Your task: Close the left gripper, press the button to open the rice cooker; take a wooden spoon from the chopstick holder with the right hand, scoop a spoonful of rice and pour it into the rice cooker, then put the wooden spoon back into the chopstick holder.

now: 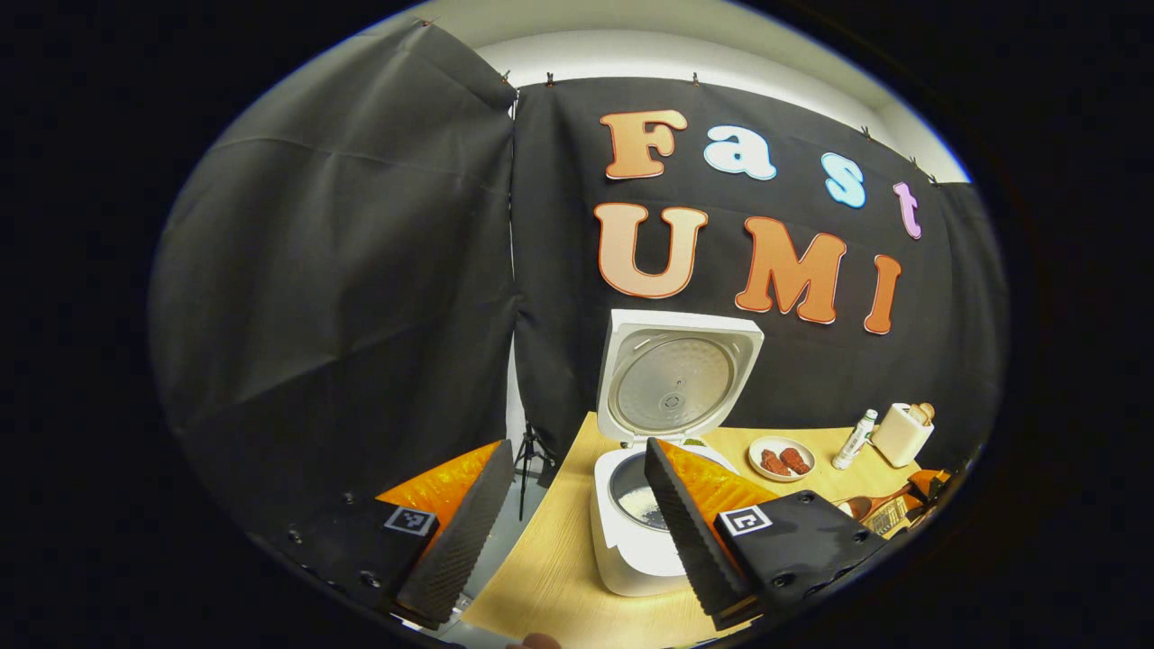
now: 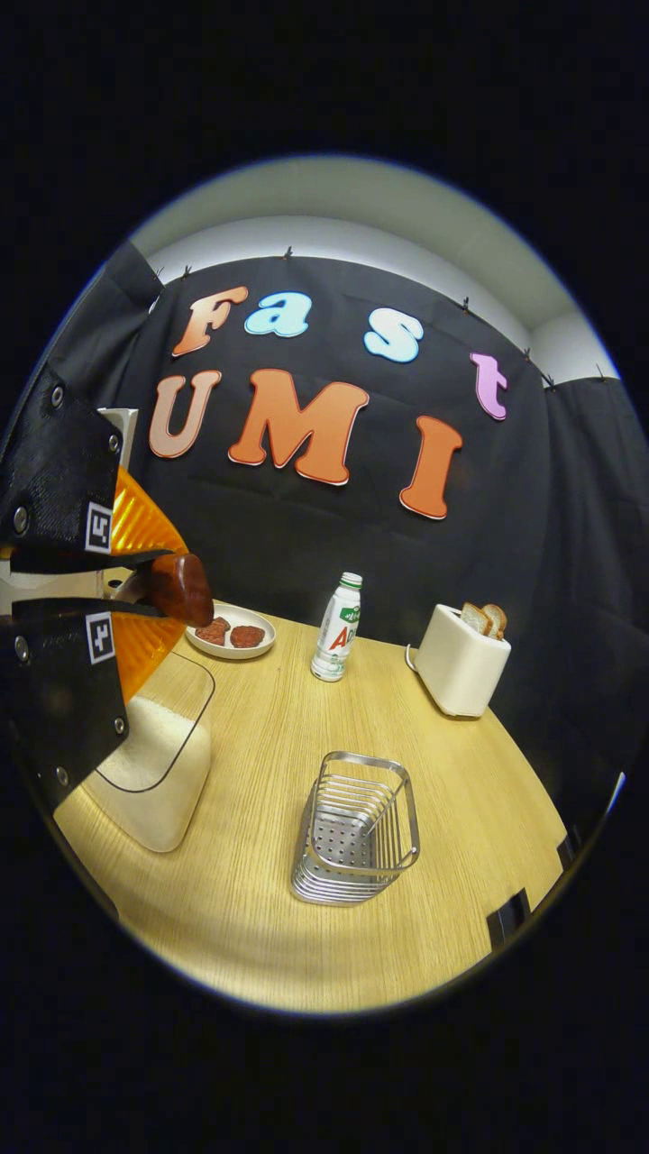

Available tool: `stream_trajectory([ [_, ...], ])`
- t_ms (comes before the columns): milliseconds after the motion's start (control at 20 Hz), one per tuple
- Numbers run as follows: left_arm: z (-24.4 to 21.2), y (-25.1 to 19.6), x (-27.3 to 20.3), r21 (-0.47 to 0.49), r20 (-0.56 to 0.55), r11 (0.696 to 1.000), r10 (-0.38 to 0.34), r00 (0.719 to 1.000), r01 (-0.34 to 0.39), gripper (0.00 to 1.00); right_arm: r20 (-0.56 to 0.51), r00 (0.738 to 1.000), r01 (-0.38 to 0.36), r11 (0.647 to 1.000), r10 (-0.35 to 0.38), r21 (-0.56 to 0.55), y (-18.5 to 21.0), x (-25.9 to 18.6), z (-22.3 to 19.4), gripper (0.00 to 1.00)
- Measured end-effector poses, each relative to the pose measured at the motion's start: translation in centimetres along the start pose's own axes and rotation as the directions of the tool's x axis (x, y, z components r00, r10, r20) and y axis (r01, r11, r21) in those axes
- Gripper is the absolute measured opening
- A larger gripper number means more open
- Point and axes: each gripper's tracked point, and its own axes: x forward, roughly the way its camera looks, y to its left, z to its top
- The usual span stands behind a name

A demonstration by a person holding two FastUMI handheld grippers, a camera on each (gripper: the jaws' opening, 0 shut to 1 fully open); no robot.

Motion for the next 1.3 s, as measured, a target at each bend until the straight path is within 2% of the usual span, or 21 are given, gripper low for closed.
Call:
stream_trajectory([
  [350, -0.6, 1.9, 0.4, -0.016, -0.008, 1.000, 0.016, 1.000, -0.016, 0.98, -0.005, 0.999, -0.049, 0.998, 0.050, 0.027, 5.4, 0.5, -1.0, 0.10],
  [700, -0.7, 5.0, 0.6, -0.070, -0.012, 0.997, 0.042, 0.999, -0.043, 0.98, -0.073, 0.991, -0.113, 0.993, 0.116, 0.041, 11.7, 2.2, -6.5, 0.09],
  [950, -0.6, 7.2, 0.4, -0.092, -0.008, 0.994, 0.059, 0.998, -0.060, 0.98, -0.140, 0.980, -0.142, 0.990, 0.139, -0.013, 15.2, 3.5, -12.3, 0.10],
  [1000, 0.2, 6.6, 0.7, -0.096, -0.008, 0.993, 0.061, 0.998, -0.062, 0.98, -0.154, 0.978, -0.149, 0.988, 0.143, -0.030, 15.8, 3.8, -13.4, 0.10],
  [1300, 0.0, 9.2, 0.6, -0.108, -0.014, 0.991, 0.080, 0.997, -0.081, 0.98, -0.212, 0.966, -0.188, 0.966, 0.148, -0.179, 18.4, 5.7, -19.7, 0.10],
])
